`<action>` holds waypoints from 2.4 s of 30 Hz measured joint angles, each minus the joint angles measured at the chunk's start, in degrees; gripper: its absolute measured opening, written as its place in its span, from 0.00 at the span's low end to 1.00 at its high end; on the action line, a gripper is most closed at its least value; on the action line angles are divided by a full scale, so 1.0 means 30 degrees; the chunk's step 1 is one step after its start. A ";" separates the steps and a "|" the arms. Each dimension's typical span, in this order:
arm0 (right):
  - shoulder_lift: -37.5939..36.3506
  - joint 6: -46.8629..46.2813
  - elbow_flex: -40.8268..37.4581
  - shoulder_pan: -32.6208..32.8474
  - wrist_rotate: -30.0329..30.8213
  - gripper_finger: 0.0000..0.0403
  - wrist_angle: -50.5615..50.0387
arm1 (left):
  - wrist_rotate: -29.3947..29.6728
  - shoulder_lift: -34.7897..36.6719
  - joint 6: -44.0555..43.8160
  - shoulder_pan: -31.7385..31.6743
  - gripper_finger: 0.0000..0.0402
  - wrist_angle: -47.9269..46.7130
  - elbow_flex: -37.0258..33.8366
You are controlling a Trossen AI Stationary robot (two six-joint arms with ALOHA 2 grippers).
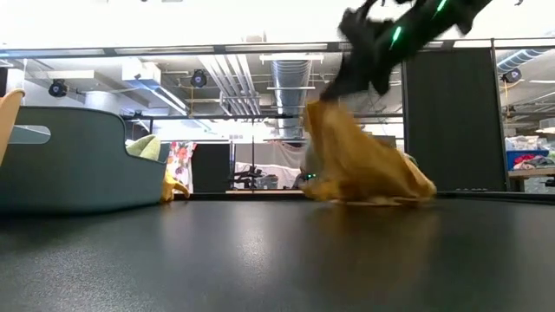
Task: Sort towels by color in basket
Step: Put the right yellow kitchen towel into the yellow bin, then put the top right yellow kitchen towel into the yellow bin
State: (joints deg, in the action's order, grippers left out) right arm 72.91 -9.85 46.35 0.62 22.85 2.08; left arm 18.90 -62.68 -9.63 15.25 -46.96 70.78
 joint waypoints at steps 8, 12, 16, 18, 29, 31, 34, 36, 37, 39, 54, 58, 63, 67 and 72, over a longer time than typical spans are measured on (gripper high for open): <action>-0.3467 0.1820 0.0771 0.2388 0.3046 0.02 0.0236 | -0.0035 -0.1213 0.1395 0.0000 0.30 0.3014 -0.0388; -0.4356 0.1699 0.0773 0.2423 0.2803 0.02 -0.0210 | -0.1177 -0.2490 0.2721 -0.0026 0.39 0.4847 -0.0393; -0.4094 0.1715 0.0621 0.2616 0.0154 0.02 -0.1211 | -0.1505 -0.3674 0.3647 -0.0098 0.46 0.5197 -0.0393; -0.3373 0.1206 0.0250 0.3061 -0.0924 0.03 -0.1626 | -0.1501 -0.4162 0.3688 -0.0182 0.48 0.5180 -0.0393; 0.2467 -0.6002 -0.1501 0.5876 -0.1121 0.35 -0.4005 | -0.1502 -0.6369 0.3701 -0.0740 0.50 0.5204 -0.0393; 0.3093 -0.8016 -0.1501 0.5966 -0.1095 0.44 -0.4447 | -0.1508 -0.6571 0.3725 -0.0951 0.50 0.5171 -0.0393; 0.4208 -1.2563 -0.1493 0.6028 0.0000 0.55 -0.4391 | -0.1508 -0.6635 0.3648 -0.1234 0.50 0.4662 -0.0393; 0.5024 -1.4772 -0.1493 0.6005 0.0448 0.61 -0.4335 | -0.1600 -0.6632 0.3522 -0.1382 0.50 0.4113 -0.0393; 0.5449 -1.5084 -0.1493 0.5992 0.0480 0.64 -0.4095 | -0.1635 -0.6584 0.3431 -0.1418 0.50 0.3909 -0.0393; 0.6206 -1.5606 -0.1493 0.6003 0.0595 0.69 -0.3605 | -0.1639 -0.6419 0.3220 -0.1453 0.50 0.3462 -0.0393; 0.9151 -1.2691 -0.1448 0.5831 0.7515 0.22 -0.3196 | -0.1639 -0.5943 0.3033 -0.1479 0.50 0.3214 -0.0393; 0.8184 -0.9504 -0.1114 0.5824 0.7476 0.05 -0.4274 | -0.1639 -0.5943 0.2850 -0.1479 0.50 0.3286 -0.0393; 0.4787 -0.6320 0.0489 0.6197 0.7732 0.02 -0.5182 | -0.2607 -0.5698 0.2610 -0.1457 0.50 0.3691 -0.0393; 0.1805 -0.3271 0.1793 0.6772 0.7805 0.02 -0.5142 | -0.3680 -0.5256 0.2548 -0.1423 0.50 0.4451 -0.0393; -0.1085 -0.0800 0.2812 0.7191 0.7888 0.02 -0.4895 | -0.4198 -0.4712 0.2998 -0.1260 0.50 0.6134 -0.0393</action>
State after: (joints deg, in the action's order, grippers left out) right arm 69.66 -12.25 54.78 22.19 46.51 -12.60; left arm 6.30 -76.82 -0.64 11.46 -28.56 69.60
